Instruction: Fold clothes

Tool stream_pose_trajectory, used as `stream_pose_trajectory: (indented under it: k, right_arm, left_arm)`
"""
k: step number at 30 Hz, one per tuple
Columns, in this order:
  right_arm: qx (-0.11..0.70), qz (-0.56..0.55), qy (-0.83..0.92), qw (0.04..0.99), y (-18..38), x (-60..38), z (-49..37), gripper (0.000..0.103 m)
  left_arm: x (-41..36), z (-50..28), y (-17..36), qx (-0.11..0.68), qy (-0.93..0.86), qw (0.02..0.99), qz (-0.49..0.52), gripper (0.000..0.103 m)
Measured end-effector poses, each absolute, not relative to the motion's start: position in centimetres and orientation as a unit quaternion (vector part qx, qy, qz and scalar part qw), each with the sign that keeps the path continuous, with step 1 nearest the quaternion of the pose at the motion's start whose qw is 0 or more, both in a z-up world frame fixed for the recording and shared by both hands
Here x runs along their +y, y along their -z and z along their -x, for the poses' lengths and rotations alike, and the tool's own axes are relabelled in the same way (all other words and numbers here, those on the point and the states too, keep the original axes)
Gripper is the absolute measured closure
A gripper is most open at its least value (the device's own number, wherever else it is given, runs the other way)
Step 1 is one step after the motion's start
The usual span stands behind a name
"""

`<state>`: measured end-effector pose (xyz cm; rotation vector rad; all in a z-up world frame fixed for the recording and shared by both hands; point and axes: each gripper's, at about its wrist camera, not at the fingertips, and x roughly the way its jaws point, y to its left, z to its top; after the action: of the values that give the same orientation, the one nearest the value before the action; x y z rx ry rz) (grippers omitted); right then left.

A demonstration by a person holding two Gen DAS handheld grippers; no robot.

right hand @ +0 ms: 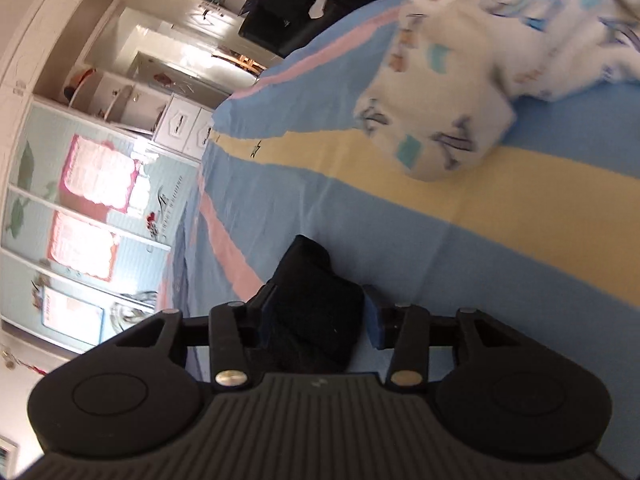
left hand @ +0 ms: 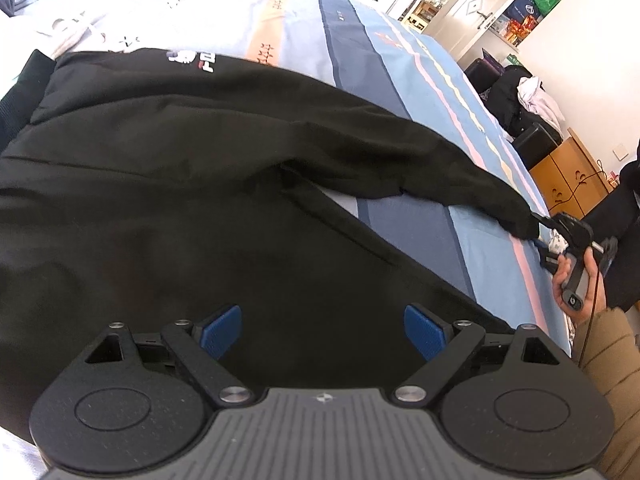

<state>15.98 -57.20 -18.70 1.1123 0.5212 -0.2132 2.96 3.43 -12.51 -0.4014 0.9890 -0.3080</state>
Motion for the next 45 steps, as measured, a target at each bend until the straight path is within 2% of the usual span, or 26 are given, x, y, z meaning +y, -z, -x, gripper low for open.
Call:
stream_pose_trajectory:
  k: [3,5,7,12,16,20,23,25,27,31,34,43,45]
  right_arm:
    - [0.259,-0.500,0.098,0.821,18.1,-56.7,-17.6,0.077]
    - [0.243,-0.499,0.079,0.828,16.9,-56.4,-18.3,0.081]
    - [0.219,-0.516,0.048,0.827,14.9,-56.3,-19.0,0.089]
    - [0.171,-0.565,0.002,0.807,7.6,-56.1,-21.8,0.092]
    - [0.160,-0.522,-0.032,0.837,1.8,-53.4,-24.2,0.095]
    - [0.189,-0.477,-0.026,0.858,-0.5,-50.5,-26.4,0.099]
    - [0.233,-0.406,0.003,0.883,-0.1,-49.2,-26.4,0.088]
    - [0.266,-0.327,0.033,0.906,1.5,-48.6,-25.9,0.071]
    - [0.291,-0.289,0.086,0.908,4.1,-48.7,-25.2,0.039]
    - [0.307,-0.319,0.095,0.892,7.5,-49.6,-25.8,0.038]
    - [0.318,-0.309,0.098,0.891,7.8,-48.6,-27.6,0.030]
    - [0.355,-0.287,0.135,0.880,10.2,-47.0,-32.3,0.030]
    - [0.351,-0.291,0.135,0.880,10.9,-47.1,-32.9,0.034]
  left_arm:
    - [3.4,-3.1,12.8,0.474,0.145,0.847,0.189,0.013]
    - [3.6,-3.2,12.7,0.473,0.142,0.849,0.190,0.013]
    - [3.9,-3.3,12.3,0.468,0.135,0.853,0.189,0.013]
    - [4.4,-3.1,11.4,0.454,0.127,0.860,0.198,0.013]
    - [4.8,-3.0,11.4,0.453,0.129,0.858,0.204,0.013]
    - [5.9,-3.1,11.5,0.450,0.131,0.857,0.214,0.013]
    - [6.7,-3.1,11.7,0.445,0.132,0.859,0.216,0.012]
    - [7.2,-3.1,12.1,0.445,0.132,0.858,0.221,0.011]
    - [7.4,-3.1,12.7,0.450,0.132,0.854,0.225,0.011]
    - [7.1,-3.3,13.8,0.462,0.142,0.846,0.226,0.011]
    - [6.9,-3.7,14.3,0.464,0.147,0.843,0.227,0.011]
    - [7.1,-4.3,15.1,0.464,0.147,0.844,0.225,0.011]
    - [7.2,-4.3,15.1,0.463,0.143,0.845,0.226,0.011]
